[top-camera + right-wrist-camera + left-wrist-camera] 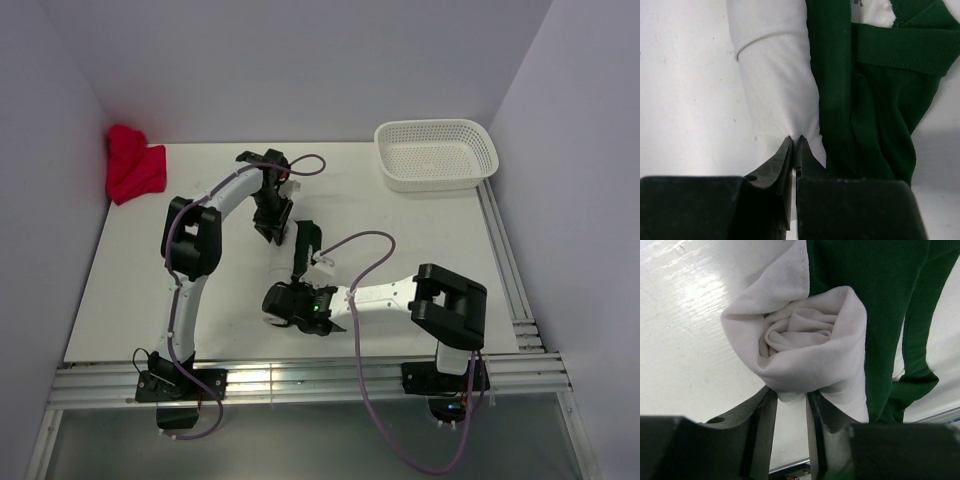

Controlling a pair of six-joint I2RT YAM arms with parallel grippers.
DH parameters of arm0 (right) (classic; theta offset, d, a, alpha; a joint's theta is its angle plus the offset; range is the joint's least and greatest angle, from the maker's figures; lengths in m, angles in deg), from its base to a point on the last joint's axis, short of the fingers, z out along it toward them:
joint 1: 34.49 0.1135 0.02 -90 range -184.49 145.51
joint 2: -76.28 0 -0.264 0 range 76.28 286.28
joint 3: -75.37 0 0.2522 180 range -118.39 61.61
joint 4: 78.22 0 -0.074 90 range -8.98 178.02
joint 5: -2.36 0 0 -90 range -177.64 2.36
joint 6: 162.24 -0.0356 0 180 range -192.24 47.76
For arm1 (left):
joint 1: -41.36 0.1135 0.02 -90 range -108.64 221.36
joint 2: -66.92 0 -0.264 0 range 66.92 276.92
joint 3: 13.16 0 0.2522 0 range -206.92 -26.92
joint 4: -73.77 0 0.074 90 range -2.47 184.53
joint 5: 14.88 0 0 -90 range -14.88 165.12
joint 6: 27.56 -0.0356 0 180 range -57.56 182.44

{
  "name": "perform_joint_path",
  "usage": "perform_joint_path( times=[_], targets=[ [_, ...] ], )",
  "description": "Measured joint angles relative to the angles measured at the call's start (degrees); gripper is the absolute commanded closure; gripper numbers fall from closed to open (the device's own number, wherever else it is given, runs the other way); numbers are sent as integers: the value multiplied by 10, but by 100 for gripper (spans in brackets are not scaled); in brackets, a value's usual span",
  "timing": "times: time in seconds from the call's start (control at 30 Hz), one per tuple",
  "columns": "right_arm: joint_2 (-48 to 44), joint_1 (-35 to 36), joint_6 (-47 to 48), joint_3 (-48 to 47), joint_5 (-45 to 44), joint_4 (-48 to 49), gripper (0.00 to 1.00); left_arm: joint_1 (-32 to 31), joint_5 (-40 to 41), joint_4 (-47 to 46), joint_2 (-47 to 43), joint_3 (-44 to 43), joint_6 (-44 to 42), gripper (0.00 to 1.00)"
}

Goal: Roll the t-shirts
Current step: Roll the tshirt

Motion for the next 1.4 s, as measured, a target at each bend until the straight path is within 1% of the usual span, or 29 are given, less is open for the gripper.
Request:
perform_joint_path(
  times=[0.1,0.17,0.23,0.27,0.33,0.37,0.43,0.47,0.57,0.73,0.83,0.97,1.1,1.13,1.23,1.27,1.33,1.37,1.4],
  targets=[
    [-9,0,-10,22,3,23,100,0,-1,3,0,0,-3,60],
    [-11,-1,-16,34,4,38,100,0,-3,3,0,0,-10,53],
    [-13,-3,-20,44,9,51,100,2,-6,2,0,0,-16,48],
    [-13,-4,-21,47,10,56,100,3,-10,2,-1,0,-20,43],
    [-13,-8,-21,49,19,60,100,8,-21,0,-2,0,-28,38],
    [-13,-11,-21,51,25,63,100,11,-28,-1,-3,0,-30,34],
    [-14,-16,-21,55,34,69,100,18,-48,-5,-6,1,-33,31],
    [-14,-18,-21,58,39,73,100,23,-61,-9,-9,3,-37,27],
    [-19,-25,-21,67,55,85,100,43,-117,-35,-28,24,-54,23],
    [-26,-40,-18,85,85,113,100,91,-235,-77,-74,85,-87,21],
    [-32,-47,-15,100,100,136,100,112,-298,-99,-84,128,-109,21],
    [-39,-57,-12,123,123,172,100,112,-352,-124,-76,182,-130,21],
    [-41,-61,-7,132,134,190,100,107,-398,-140,-48,193,-146,20],
    [-41,-62,-6,133,135,193,100,106,-411,-143,-40,193,-148,21],
    [-43,-66,-4,141,144,206,100,106,-455,-145,-23,193,-148,35],
    [-44,-67,-4,144,146,212,100,107,-459,-148,-18,193,-149,49],
    [-45,-68,-4,152,148,225,100,107,-464,-149,-5,190,-147,62],
    [-47,-68,-4,155,148,229,100,107,-465,-148,1,189,-144,74],
    [-47,-69,-3,155,149,230,96,107,-466,-147,4,189,-139,78]
  ],
)
